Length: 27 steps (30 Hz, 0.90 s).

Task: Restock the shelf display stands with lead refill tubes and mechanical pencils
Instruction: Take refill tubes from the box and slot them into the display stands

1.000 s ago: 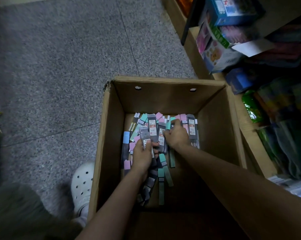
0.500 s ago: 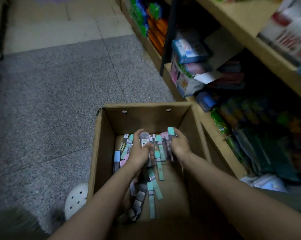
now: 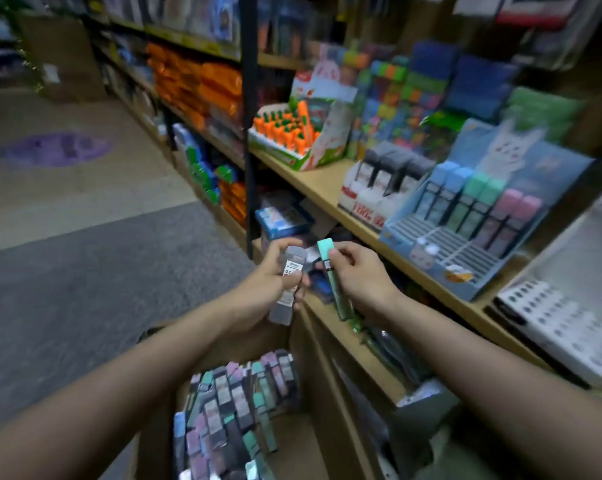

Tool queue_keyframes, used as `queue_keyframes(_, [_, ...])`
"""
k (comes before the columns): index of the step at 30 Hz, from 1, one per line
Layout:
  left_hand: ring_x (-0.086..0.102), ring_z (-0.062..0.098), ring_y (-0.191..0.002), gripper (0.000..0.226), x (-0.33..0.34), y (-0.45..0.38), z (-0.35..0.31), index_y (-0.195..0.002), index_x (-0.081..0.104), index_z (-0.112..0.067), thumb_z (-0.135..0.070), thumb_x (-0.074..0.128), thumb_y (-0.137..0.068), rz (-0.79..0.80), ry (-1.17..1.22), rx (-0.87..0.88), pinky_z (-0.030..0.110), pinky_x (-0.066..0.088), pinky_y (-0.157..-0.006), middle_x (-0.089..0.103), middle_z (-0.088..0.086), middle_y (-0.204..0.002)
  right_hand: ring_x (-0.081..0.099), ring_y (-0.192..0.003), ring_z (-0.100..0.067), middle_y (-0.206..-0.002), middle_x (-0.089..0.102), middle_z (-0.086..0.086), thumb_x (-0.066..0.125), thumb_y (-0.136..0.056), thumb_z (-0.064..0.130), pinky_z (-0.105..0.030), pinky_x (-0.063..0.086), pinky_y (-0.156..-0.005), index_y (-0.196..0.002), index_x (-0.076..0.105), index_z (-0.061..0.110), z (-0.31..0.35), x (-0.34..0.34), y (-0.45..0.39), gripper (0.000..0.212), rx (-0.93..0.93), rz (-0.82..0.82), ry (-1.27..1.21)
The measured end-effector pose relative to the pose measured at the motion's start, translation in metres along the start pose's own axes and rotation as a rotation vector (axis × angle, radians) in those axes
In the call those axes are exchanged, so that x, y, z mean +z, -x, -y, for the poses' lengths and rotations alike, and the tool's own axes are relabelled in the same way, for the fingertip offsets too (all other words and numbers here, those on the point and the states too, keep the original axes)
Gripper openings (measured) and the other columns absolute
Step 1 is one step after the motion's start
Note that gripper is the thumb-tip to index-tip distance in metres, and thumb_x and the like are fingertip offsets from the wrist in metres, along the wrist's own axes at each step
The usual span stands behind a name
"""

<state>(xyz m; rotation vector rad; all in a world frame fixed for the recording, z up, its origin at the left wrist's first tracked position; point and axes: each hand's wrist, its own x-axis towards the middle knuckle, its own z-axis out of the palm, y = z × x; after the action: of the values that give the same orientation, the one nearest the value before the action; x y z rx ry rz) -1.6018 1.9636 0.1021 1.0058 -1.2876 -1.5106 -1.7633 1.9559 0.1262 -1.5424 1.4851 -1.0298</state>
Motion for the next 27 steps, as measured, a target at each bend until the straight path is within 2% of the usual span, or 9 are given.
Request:
queue_keyframes(3, [0.051, 0.020, -0.055, 0.046, 0.023, -0.011, -0.019, -0.125, 0.038, -0.025, 0.010, 0.041, -0.095, 0.003, 0.110, 0.069, 0.028, 0.045, -0.048, 0.057, 0.009, -0.073, 0.068, -0.087, -0.016, -0.090, 0.073, -0.001, 0.053, -0.098, 0.024, -0.035, 0.055, -0.080, -0.107, 0.063, 0.012, 0.019, -0.036, 0.002, 0.018, -0.045, -0.108, 0.109])
queue_keyframes(6, [0.051, 0.021, -0.057, 0.052, 0.038, -0.018, -0.032, -0.129, 0.037, -0.027, 0.012, 0.041, -0.094, 0.017, 0.169, 0.081, 0.030, 0.046, -0.051, 0.057, 0.011, -0.076, 0.065, -0.079, -0.018, -0.078, 0.065, 0.004, 0.059, -0.095, 0.023, -0.039, 0.056, -0.075, -0.103, 0.057, 0.015, 0.039, -0.071, 0.006, 0.011, -0.099, -0.173, 0.212])
queue_keyframes(8, [0.053, 0.020, -0.058, 0.061, 0.044, -0.021, -0.037, -0.131, 0.036, -0.030, 0.016, 0.040, -0.092, 0.020, 0.172, 0.072, 0.033, 0.047, -0.052, 0.057, 0.013, -0.079, 0.067, -0.075, -0.019, -0.084, 0.061, -0.001, 0.061, -0.093, 0.021, -0.046, 0.058, -0.077, -0.108, 0.051, 0.019, 0.057, -0.095, 0.010, 0.018, -0.135, -0.187, 0.237])
queue_keyframes(11, [0.056, 0.018, -0.063, 0.073, 0.054, -0.026, -0.041, -0.135, 0.029, -0.036, 0.022, 0.036, -0.090, 0.030, 0.111, 0.073, 0.033, 0.053, -0.058, 0.055, 0.014, -0.088, 0.068, -0.065, -0.011, -0.094, 0.057, 0.002, 0.063, -0.093, 0.019, -0.045, 0.059, -0.073, -0.112, 0.047, 0.024, 0.084, -0.133, 0.012, 0.025, -0.212, -0.226, 0.343])
queue_keyframes(13, [0.059, 0.015, -0.066, 0.074, 0.061, -0.027, -0.041, -0.136, 0.024, -0.036, 0.022, 0.035, -0.090, 0.068, 0.086, 0.092, 0.031, 0.058, -0.063, 0.055, 0.013, -0.092, 0.069, -0.071, -0.015, -0.098, 0.059, 0.003, 0.065, -0.092, 0.020, -0.044, 0.059, -0.074, -0.109, 0.049, 0.022, 0.096, -0.158, 0.011, 0.023, -0.275, -0.281, 0.472])
queue_keyframes(17, [0.063, 0.018, -0.088, 0.066, 0.071, -0.033, -0.039, -0.135, 0.022, -0.037, 0.013, 0.039, -0.096, 0.163, 0.117, 0.095, 0.038, 0.058, -0.080, 0.062, 0.009, -0.102, 0.064, -0.083, -0.015, -0.106, 0.065, -0.001, 0.075, -0.085, 0.021, -0.034, 0.054, -0.078, -0.100, 0.051, 0.022, 0.097, -0.193, 0.003, 0.028, -0.337, -0.410, 0.695])
queue_keyframes(19, [0.062, 0.018, -0.097, 0.053, 0.073, -0.038, -0.037, -0.135, 0.032, -0.025, 0.010, 0.040, -0.097, 0.185, 0.119, 0.082, 0.039, 0.057, -0.084, 0.067, 0.007, -0.108, 0.063, -0.086, -0.015, -0.103, 0.068, -0.003, 0.078, -0.082, 0.019, -0.033, 0.054, -0.077, -0.098, 0.053, 0.021, 0.087, -0.200, -0.003, 0.029, -0.331, -0.420, 0.765])
queue_keyframes(24, [0.067, 0.019, -0.102, 0.035, 0.078, -0.048, -0.030, -0.128, 0.049, -0.009, 0.006, 0.044, -0.097, 0.188, 0.114, 0.039, 0.034, 0.057, -0.084, 0.071, 0.007, -0.110, 0.063, -0.084, -0.018, -0.098, 0.068, -0.008, 0.076, -0.082, 0.010, -0.038, 0.056, -0.075, -0.101, 0.057, 0.013, 0.056, -0.200, -0.019, 0.027, -0.346, -0.480, 0.796])
queue_keyframes(27, [0.068, 0.023, -0.103, 0.033, 0.076, -0.052, -0.027, -0.125, 0.051, -0.010, 0.005, 0.048, -0.096, 0.159, 0.148, 0.008, 0.039, 0.058, -0.083, 0.067, 0.015, -0.111, 0.062, -0.081, -0.016, -0.097, 0.066, -0.006, 0.073, -0.084, 0.007, -0.027, 0.048, -0.065, -0.092, 0.051, 0.018, 0.043, -0.197, -0.029, 0.026, -0.322, -0.465, 0.776])
